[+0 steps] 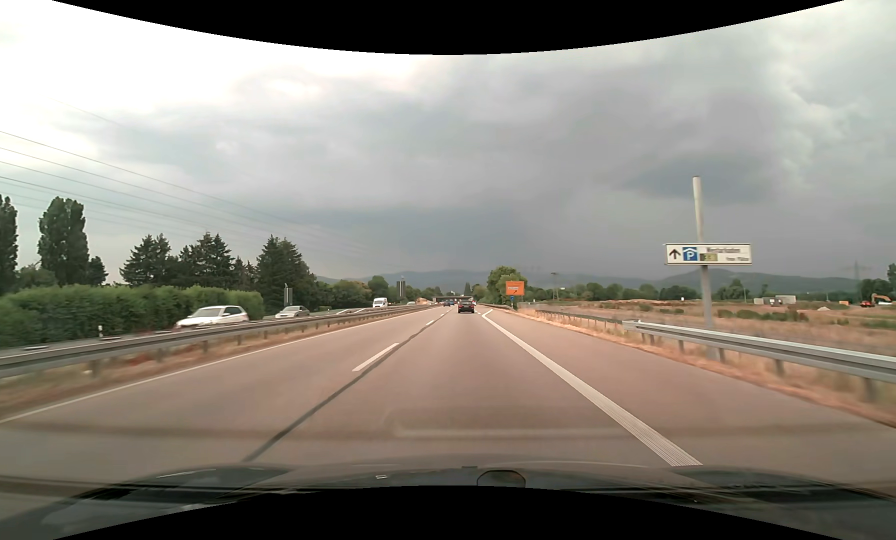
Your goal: Follow the waypoints while adhering to traffic rules and regulations
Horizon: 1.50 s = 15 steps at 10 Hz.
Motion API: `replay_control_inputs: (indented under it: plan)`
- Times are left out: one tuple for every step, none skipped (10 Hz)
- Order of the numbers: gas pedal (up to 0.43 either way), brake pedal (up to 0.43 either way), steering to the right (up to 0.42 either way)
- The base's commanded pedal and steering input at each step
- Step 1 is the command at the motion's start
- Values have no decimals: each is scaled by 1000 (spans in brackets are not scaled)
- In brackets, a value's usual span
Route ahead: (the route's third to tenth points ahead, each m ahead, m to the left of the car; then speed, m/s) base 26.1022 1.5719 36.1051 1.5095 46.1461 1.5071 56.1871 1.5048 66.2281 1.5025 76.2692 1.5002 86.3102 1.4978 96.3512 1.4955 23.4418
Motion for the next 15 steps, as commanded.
replay_control_inputs:
  plan:
    - [130,0,-3]
    - [138,0,-3]
    - [138,0,-3]
    - [138,0,-3]
    - [138,0,-2]
    - [138,0,-3]
    - [138,0,-3]
    - [138,0,-2]
    - [138,0,-2]
    - [138,0,-2]
    - [138,0,-2]
    - [138,0,-2]
    - [138,0,-2]
    - [138,0,-2]
    - [138,0,-2]
